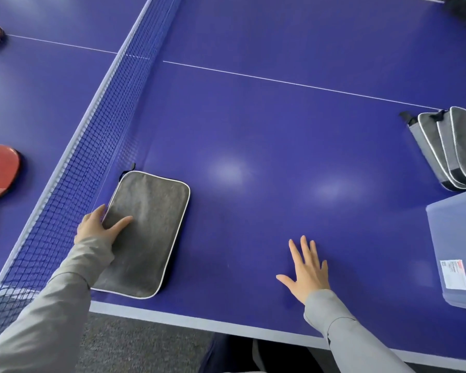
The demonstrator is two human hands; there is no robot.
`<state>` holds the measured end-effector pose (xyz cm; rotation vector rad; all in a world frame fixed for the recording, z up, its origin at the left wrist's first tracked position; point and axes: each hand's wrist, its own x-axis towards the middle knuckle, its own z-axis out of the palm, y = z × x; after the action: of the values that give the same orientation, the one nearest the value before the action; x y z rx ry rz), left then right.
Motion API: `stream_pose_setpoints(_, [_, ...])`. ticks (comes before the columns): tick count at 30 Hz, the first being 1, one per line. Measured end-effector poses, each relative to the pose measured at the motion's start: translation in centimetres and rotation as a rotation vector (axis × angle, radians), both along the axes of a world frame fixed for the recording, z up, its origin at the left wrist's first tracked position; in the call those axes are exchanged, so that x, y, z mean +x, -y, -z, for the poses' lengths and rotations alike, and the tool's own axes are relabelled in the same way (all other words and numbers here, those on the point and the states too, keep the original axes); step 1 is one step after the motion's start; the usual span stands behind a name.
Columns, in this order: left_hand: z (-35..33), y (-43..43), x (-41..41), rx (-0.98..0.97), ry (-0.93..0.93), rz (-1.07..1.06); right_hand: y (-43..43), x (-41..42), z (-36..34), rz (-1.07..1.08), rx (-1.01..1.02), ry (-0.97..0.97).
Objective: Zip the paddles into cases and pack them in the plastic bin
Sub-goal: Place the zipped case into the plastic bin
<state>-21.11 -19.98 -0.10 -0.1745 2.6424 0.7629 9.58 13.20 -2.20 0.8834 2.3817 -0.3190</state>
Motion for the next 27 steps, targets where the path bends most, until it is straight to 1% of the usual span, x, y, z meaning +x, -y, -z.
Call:
stream_pose_setpoints(2, [-0.6,-1.1,1.4,-0.161,-0.087,0.123,0.0,0.1,-0.1,0.006,-0.007,-0.002])
stream_pose_setpoints(4, [-1.1,-2.5,3.1,-0.246,-0.172,0.242,-0.1,0.0,-0.2,0.007,-0.015,0.0])
stream_pose_setpoints(7, [-1.9,-5.7,6.0,-0.315,-0.256,0.42,-0.3,0.1,-0.7,0.018,-0.035,-0.025])
stream_pose_setpoints(11, [-3.3,-11.5,10.1,-0.348,-0.313,0.676,-1.2,0.9,-1.9,0.031,-0.024,-0.087])
stream_pose_setpoints(15, [-3.8,-17.9,14.1,-0.427,-0.341,0.875,-3.3,2.4,-4.1,0.113,0.017,-0.196])
stream_pose_setpoints(17, [-4.5,-21.2,16.5,-0.415,-0.357,0.948,-4.8,4.0,-5.5,0.179,0.053,-0.276])
stream_pose_setpoints(22, [-6.3,-27.5,21.9,-0.367,-0.457,1.07,-8.3,7.8,-9.1,0.23,0.184,-0.459])
stream_pose_setpoints(27, [-8.8,-34.5,29.8,-0.275,-0.541,1.101,-13.0,15.3,-12.8,0.23,0.285,-0.572])
